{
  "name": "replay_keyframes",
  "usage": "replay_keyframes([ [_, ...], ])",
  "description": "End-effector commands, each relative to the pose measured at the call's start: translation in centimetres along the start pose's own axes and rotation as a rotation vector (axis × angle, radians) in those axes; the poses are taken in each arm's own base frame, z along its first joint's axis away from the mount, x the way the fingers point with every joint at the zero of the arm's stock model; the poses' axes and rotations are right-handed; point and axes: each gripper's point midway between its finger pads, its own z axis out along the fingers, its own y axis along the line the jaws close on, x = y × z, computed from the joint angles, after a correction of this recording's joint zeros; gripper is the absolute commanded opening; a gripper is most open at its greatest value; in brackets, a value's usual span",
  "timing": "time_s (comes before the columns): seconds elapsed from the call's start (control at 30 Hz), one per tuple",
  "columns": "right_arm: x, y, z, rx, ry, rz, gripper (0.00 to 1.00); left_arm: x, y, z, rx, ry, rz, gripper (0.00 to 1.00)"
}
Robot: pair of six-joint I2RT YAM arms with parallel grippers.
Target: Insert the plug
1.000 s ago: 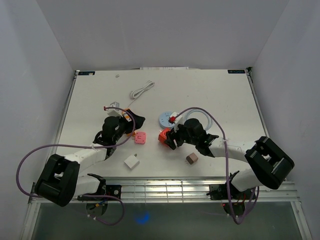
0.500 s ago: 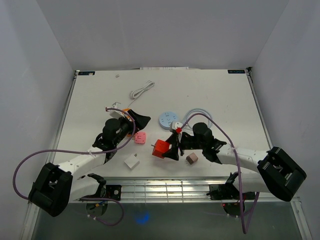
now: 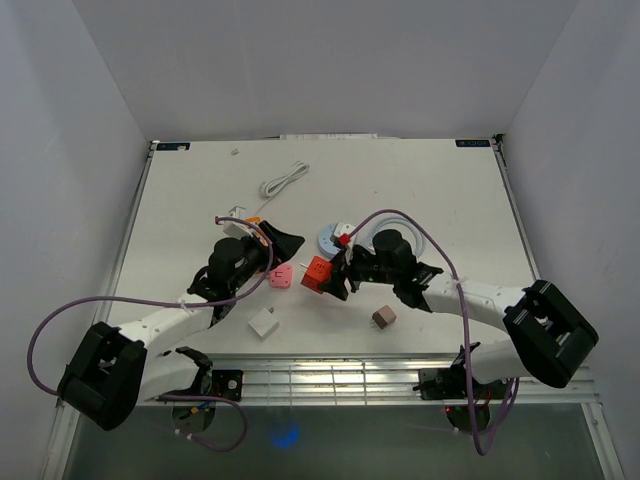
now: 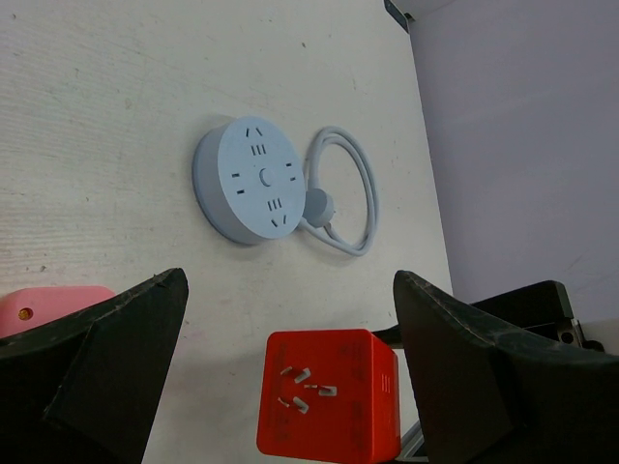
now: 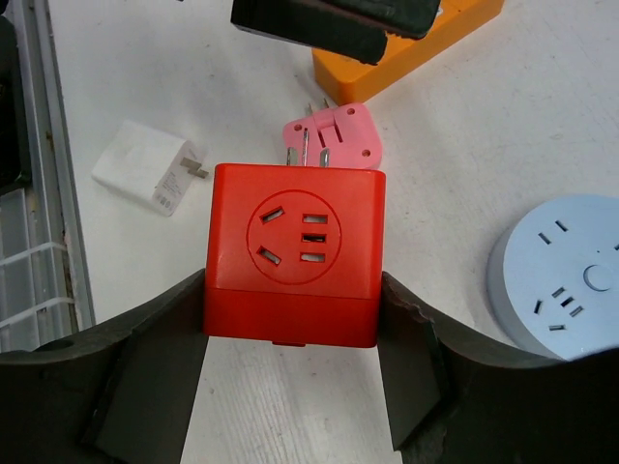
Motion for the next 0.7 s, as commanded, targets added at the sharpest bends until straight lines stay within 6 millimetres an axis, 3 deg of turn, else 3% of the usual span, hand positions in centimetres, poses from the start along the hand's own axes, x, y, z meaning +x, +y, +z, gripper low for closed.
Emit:
replay_keyframes([
  [0.0, -2.8, -1.2, 0.5, 0.044, -0.053, -0.018, 0.46, -0.2, -1.0, 0.3, 0.02, 0.01, 0.001, 0.98],
  [0.4, -4.7, -3.2, 1.7, 0.114, -0.044, -0.017, 0.46, 0.6, -1.3, 0.2, 0.031, 0.05, -0.045, 0.98],
  [0.67, -5.6, -3.3, 2.4, 0.095, -0.056, -0.017, 0.45, 1.4, -1.5, 0.3, 0.039, 0.093, -0.099, 0.98],
])
